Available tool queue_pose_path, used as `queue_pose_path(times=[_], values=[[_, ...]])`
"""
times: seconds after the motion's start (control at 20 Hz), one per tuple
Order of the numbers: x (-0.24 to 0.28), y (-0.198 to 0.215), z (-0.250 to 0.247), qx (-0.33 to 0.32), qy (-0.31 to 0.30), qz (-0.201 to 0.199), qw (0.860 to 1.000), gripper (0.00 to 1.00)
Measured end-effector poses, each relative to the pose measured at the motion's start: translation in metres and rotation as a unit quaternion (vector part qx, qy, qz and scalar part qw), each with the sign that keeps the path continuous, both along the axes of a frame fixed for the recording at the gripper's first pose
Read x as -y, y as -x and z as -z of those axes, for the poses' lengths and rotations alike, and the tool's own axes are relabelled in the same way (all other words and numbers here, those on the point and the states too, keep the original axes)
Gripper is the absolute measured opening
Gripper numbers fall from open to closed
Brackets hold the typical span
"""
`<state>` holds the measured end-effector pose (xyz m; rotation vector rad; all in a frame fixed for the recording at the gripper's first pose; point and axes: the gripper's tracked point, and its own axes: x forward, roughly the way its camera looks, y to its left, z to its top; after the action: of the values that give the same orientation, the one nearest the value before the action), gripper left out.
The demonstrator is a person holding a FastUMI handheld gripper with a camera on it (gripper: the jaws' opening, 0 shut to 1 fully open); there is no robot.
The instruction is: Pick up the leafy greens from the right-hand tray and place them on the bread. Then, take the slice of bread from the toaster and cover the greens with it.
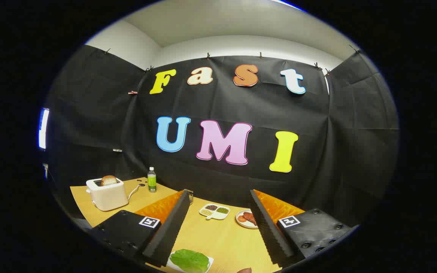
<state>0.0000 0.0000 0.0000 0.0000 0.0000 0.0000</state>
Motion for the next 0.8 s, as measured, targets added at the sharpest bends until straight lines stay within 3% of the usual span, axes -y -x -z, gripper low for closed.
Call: queue_pose_path(times=[0.8], values=[[0.0013,0.0032,-0.0103,0.011,0.000,0.002,1.000,0.97]])
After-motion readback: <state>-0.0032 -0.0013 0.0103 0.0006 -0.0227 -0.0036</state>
